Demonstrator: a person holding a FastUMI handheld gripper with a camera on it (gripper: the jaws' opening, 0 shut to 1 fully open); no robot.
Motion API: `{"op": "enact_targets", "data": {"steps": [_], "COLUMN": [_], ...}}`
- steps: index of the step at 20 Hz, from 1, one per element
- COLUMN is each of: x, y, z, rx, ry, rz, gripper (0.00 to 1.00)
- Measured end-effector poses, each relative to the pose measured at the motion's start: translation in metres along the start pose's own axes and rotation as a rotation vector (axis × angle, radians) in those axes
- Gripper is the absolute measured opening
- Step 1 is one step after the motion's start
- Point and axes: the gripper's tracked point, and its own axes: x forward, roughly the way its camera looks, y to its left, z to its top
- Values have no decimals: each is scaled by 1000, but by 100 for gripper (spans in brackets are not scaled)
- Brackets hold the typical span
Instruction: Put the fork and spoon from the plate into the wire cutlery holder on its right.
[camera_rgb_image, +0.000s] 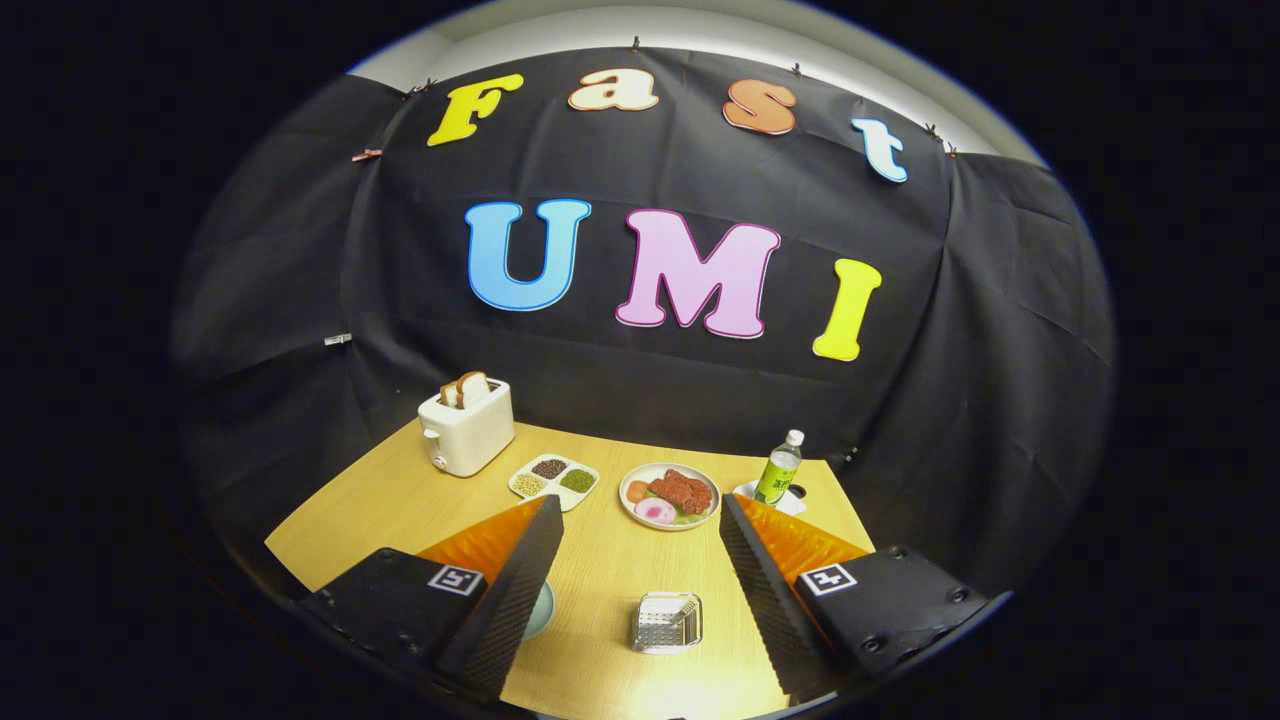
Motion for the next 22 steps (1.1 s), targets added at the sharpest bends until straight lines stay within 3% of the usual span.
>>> {"op": "enact_targets", "data": {"steps": [7, 16, 22], "x": [15, 33, 56], "y": [43, 140, 178], "z": [-43, -167, -241], "rx": [15, 22, 16], "ry": [148, 502, 680], "rz": [89, 235, 260], "gripper": [98, 99, 97]}}
